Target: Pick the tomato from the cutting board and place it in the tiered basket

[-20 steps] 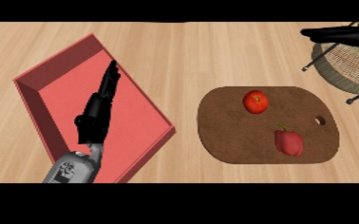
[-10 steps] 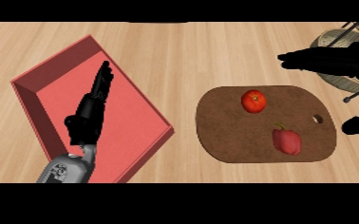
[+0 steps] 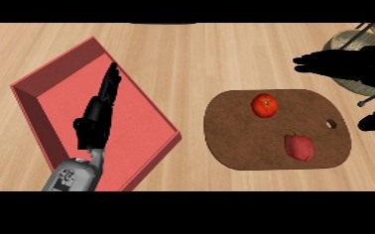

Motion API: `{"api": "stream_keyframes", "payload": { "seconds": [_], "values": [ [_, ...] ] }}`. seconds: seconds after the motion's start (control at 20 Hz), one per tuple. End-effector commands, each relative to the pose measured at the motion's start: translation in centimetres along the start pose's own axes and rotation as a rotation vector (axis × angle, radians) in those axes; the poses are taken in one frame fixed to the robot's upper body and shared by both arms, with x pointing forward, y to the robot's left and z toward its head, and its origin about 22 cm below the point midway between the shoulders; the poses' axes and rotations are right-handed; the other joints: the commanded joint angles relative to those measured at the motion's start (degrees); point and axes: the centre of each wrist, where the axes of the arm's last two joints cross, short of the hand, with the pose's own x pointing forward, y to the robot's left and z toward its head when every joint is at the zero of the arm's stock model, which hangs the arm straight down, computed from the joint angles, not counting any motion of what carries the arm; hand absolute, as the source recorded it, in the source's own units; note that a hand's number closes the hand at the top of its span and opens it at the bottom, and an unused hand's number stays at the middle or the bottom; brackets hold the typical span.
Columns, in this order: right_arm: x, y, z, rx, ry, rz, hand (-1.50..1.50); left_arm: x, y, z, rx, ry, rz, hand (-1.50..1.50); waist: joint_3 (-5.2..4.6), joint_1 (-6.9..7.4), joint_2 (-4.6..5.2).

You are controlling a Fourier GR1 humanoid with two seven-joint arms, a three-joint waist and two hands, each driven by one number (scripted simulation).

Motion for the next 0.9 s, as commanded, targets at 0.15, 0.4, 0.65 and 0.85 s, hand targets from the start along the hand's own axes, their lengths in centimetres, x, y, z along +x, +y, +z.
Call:
{"api": "stream_keyframes", "payload": {
  "seconds": [0.15, 0.4, 0.65, 0.85],
  "values": [
    [-1.5, -0.8, -0.1, 0.057, -0.074, 0.056, -1.5, 0.1, 0.1, 0.8, -0.012, 0.001, -0.008, 0.0, -0.03, 0.13, -0.1],
    [-2.2, 2.1, -2.2, 0.059, -0.139, 0.1, -1.5, -0.8, -0.8, 0.7, -0.022, -0.006, -0.006, 0.0, -0.03, 0.09, 0.03],
    [-1.3, 1.9, -3.4, 0.022, -0.154, 0.179, -1.5, 0.1, 1.1, -0.8, 0.007, 0.014, 0.003, 0.0, -0.05, -0.35, -0.13],
    [-3.0, 3.4, -4.7, 0.001, -0.078, 0.163, -1.5, 0.4, -0.4, -0.6, -0.01, 0.011, -0.007, 0.0, -0.04, -0.32, -0.12]
  ]
}}
